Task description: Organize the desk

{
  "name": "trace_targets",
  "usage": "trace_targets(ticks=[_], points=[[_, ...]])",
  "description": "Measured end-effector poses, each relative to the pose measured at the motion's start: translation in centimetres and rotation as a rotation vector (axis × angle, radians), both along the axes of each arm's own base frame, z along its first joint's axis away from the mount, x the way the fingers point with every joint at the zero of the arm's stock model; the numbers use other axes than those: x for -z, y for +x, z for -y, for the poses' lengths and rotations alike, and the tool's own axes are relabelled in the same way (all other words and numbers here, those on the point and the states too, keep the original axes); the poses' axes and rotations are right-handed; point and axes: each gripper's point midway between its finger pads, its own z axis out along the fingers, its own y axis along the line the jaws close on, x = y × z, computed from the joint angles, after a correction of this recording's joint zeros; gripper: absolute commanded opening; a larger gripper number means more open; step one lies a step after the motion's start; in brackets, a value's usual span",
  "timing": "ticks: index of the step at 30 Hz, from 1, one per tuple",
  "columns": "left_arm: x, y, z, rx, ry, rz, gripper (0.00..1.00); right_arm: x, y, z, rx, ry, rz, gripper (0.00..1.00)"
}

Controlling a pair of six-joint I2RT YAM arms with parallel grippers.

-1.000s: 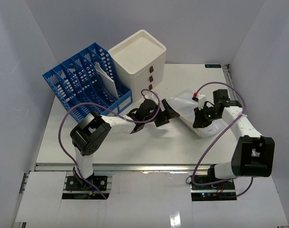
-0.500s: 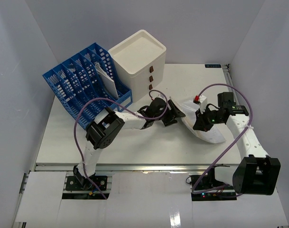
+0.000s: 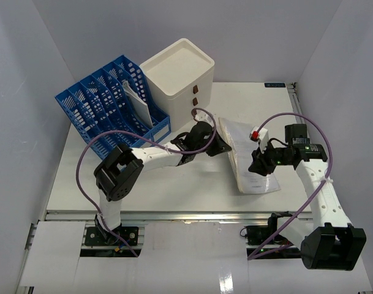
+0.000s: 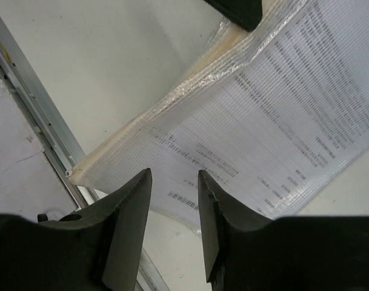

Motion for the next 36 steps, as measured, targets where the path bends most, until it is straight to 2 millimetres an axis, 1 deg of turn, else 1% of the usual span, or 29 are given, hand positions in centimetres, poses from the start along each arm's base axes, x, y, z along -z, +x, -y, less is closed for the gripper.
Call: trace_targets(ticks=[2,5,6,8,9,11,13,15,16,18,21,28,30,32,34,35,36], points=[[-1.4,0.0,-0.1,0.008,-0.011,0.032,0.00,0.2,0.1,0.1,0.002,-0.007,-0.004,0.58],[-2.4,-0.2,-0.8,0.017,0.004,0.080,0.00,0.3,0.2,0.4,0.013,-0.023,0.005,0.66],[-2.5,-0.4,-1.4,0.018,0.026,0.101,0.00,0.2,0.3,0.6,0.020,-0.034,0.022,0.68],[-3.4,-0.7,-2.9,0.014,0.072,0.149,0.00,-0.3,0.7,0.9,0.038,-0.049,0.067,0.80],[-4.3,-0.9,-3.7,0.013,0.091,0.180,0.00,-0.8,1.0,1.1,0.048,-0.055,0.100,0.88],[-6.7,-1.2,-5.5,0.010,0.125,0.265,0.00,-2.0,1.6,1.3,0.071,-0.058,0.173,0.89],[-10.1,-1.8,-7.6,-0.002,0.143,0.357,0.00,-3.4,2.4,1.4,0.094,-0.053,0.262,0.90],[-14.3,-2.5,-9.9,-0.021,0.144,0.459,0.00,-4.6,3.1,1.4,0.117,-0.035,0.365,0.90],[-16.4,-3.0,-11.1,-0.033,0.144,0.513,0.00,-4.9,3.2,1.2,0.121,-0.023,0.401,0.90],[-20.6,-4.0,-14.2,-0.078,0.151,0.613,0.00,-4.8,3.0,0.7,0.104,0.009,0.441,0.91],[-26.2,-5.6,-18.6,-0.156,0.155,0.736,0.00,-4.7,2.8,-0.3,0.065,0.064,0.445,0.92],[-37.6,-8.7,-31.1,-0.476,0.221,0.975,0.00,-4.4,2.8,-2.1,0.008,0.173,0.413,0.92],[-40.0,-9.2,-34.6,-0.594,0.261,1.017,0.00,-4.4,2.8,-2.5,-0.002,0.201,0.406,0.92],[-41.8,-9.2,-37.5,-0.706,0.335,1.053,0.00,-4.2,2.7,-2.8,-0.007,0.225,0.401,0.92],[-42.2,-8.8,-39.1,-0.780,0.428,1.069,0.00,-3.7,2.6,-3.0,-0.005,0.242,0.385,0.92],[-42.2,-8.4,-39.5,-0.805,0.489,1.075,0.00,-3.4,2.5,-3.0,-0.004,0.247,0.378,0.92],[-42.1,-7.7,-39.4,-0.821,0.542,1.079,0.00,-3.3,2.5,-3.1,-0.004,0.252,0.373,0.92]])
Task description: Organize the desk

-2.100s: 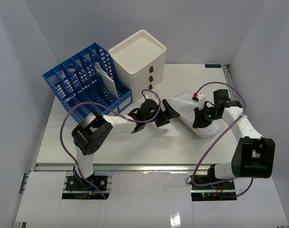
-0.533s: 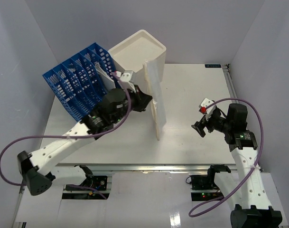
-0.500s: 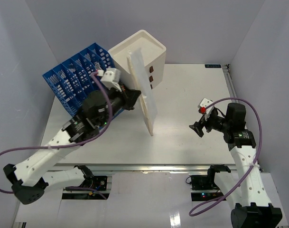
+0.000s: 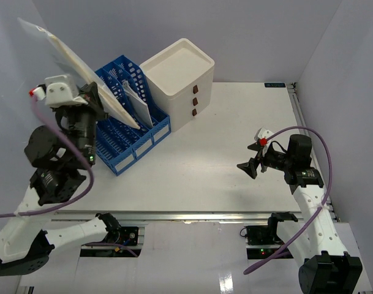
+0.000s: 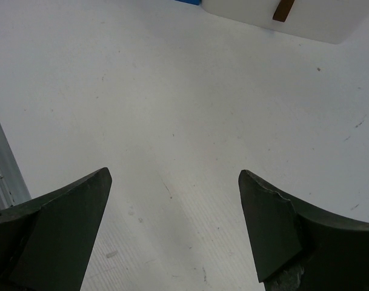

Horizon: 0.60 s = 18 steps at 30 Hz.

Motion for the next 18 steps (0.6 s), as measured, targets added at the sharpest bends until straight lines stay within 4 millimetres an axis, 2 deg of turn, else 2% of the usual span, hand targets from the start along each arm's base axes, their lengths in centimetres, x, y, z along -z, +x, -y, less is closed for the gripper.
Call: trace_targets(ticks=[3,6,9,11,14,18], points=[[0.4,2.2,1.0,-0.099,0.103,-0.017,0.00,0.2,-0.1,-0.1,-0.001,0.011,-0.009,0.92],[1.4,4.7,3.6,-0.139,0.213,-0.037,0.00,0.1,0.0,-0.2,-0.002,0.015,-0.003,0.92],[3.3,6.8,5.9,-0.152,0.324,-0.063,0.00,0.2,0.1,-0.2,-0.002,0.016,0.003,0.92],[4.3,7.5,6.8,-0.153,0.382,-0.075,0.00,0.4,0.0,-0.2,-0.002,0.015,-0.002,0.92],[4.6,8.1,7.1,-0.156,0.427,-0.072,0.00,0.6,0.0,-0.2,-0.002,0.015,-0.004,0.92],[4.2,8.5,6.3,-0.167,0.433,-0.056,0.00,0.7,0.0,-0.2,-0.002,0.015,-0.006,0.92]])
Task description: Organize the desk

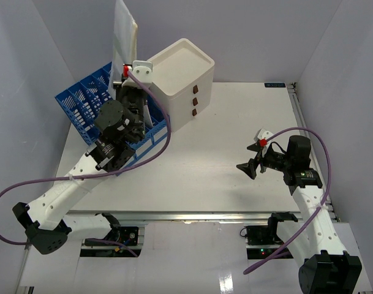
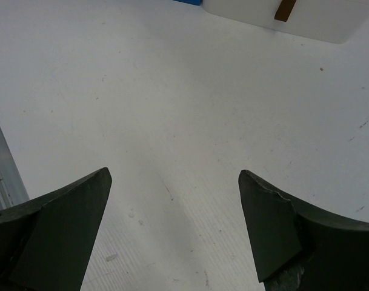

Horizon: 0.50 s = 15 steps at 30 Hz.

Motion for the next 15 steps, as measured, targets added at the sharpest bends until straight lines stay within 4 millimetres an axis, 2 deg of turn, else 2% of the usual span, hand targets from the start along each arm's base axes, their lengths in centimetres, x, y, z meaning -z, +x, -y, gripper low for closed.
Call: trace_targets(ticks=[7,12,15], points=[[0.2,1.1,-2.4,-0.030,-0.033,0.009,0.00,0.1,0.0,0.0,0.000,-0.001,-0.001,0.92],[2.3,1.9,-4.3,-0.067,-0.060,-0.025,0.00,0.4,0.0,0.1,0.004,-0.003,-0.007,0.92],[4.6,1.9,-5.2,-0.081,-0.066,-0.058,0.00,0.4,0.0,0.1,0.004,-0.003,-0.007,0.91]])
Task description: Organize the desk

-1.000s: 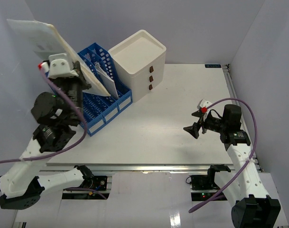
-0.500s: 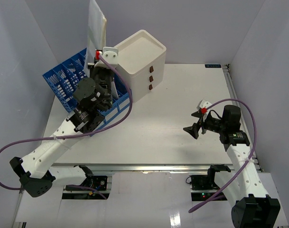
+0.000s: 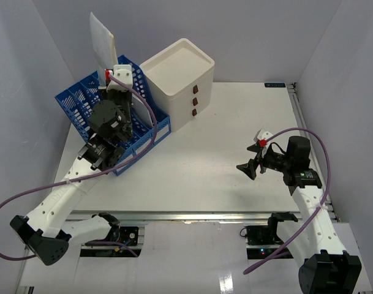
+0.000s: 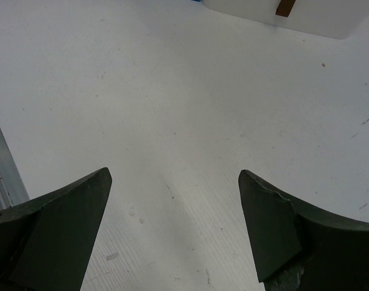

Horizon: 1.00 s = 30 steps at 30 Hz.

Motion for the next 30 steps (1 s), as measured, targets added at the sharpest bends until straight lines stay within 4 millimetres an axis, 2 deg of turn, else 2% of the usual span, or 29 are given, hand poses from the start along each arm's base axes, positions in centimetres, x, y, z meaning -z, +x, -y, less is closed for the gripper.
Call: trace_targets(ticks=[6,10,14,19,23,26,30], points=[[5.1,0.0,-2.0,-0.021,-0.037,-0.055,0.00,0.0,0.0,0.0,0.000,0.000,0.000,0.91],[8.5,1.7,-3.7,-0.049,-0.088,-0.088,0.00,0.0,0.0,0.0,0.001,-0.002,0.001,0.91],[11.9,3.6,-3.9,-0.029,-0.130,-0.110,0.00,0.1,0.0,0.1,0.003,-0.005,0.002,0.91],[13.1,5.2,-3.8,-0.003,-0.181,-0.081,0.00,0.5,0.0,0.1,0.004,-0.009,-0.004,0.91],[13.6,5.4,-3.5,0.019,-0.235,-0.052,0.00,0.6,-0.1,0.1,0.001,-0.014,-0.001,0.91],[14.3,5.0,-3.6,0.029,-0.276,-0.033,0.06,0.6,0.0,0.2,-0.002,-0.018,0.005,0.91],[14.8,3.9,-4.0,0.033,-0.321,-0.011,0.03,0.7,0.0,0.2,-0.004,-0.019,0.007,0.91]])
